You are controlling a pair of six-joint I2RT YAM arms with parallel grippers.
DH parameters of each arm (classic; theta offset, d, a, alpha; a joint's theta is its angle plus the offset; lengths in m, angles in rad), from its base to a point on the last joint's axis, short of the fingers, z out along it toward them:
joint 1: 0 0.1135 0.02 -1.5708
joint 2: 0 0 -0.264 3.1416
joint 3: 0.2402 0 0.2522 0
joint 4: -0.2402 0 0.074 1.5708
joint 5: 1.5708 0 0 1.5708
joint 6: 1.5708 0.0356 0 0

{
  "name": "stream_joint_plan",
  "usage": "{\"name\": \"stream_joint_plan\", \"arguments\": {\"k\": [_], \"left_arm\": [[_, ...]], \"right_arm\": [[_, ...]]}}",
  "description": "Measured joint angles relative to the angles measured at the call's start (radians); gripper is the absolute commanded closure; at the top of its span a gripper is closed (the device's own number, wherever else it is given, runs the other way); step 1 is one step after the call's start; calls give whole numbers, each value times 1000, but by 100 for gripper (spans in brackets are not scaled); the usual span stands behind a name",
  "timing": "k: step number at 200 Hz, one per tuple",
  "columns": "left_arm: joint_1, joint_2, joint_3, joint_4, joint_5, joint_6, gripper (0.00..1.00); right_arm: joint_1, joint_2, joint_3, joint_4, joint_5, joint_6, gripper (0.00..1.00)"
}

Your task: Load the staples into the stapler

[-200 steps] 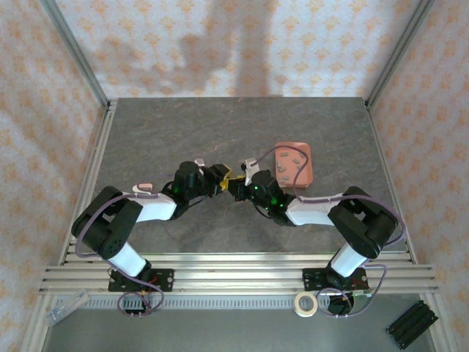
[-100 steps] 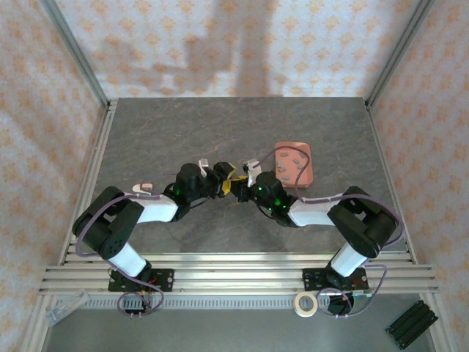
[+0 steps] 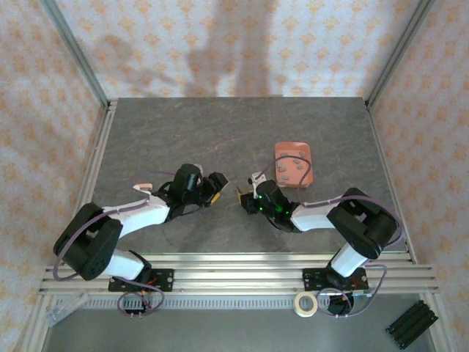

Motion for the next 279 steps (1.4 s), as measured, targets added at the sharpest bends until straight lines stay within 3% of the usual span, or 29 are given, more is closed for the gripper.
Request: {"name": "stream_joint_plan", "arguments": {"k": [57,97,121,154,209,241,279], "left_arm": [[0,-46,71,-241,-68,163,32],[0,-45,71,-294,-86,192,32],[0,-45,71,-303,-90,206,32],[0,-45,79,-338,-105,228,32],[2,-45,111,-372,-111,268,31],[14,-43,111,-375,-110,272,31],[23,-32,111,-375,-101,285,31]], "right_arm": [[28,-40,-27,-34,30,-16,80],[46,-79,-30,-101,44,-26,67],[45,-102,-37,-159,49,-29,54],[46,-158,-19,-318,48,-41,42],[5,-224,341,-816,24,-21,41],[-56,-140,580,-1097,20,39,42],[-63,-5,705,-1266,-2,72,42]]}}
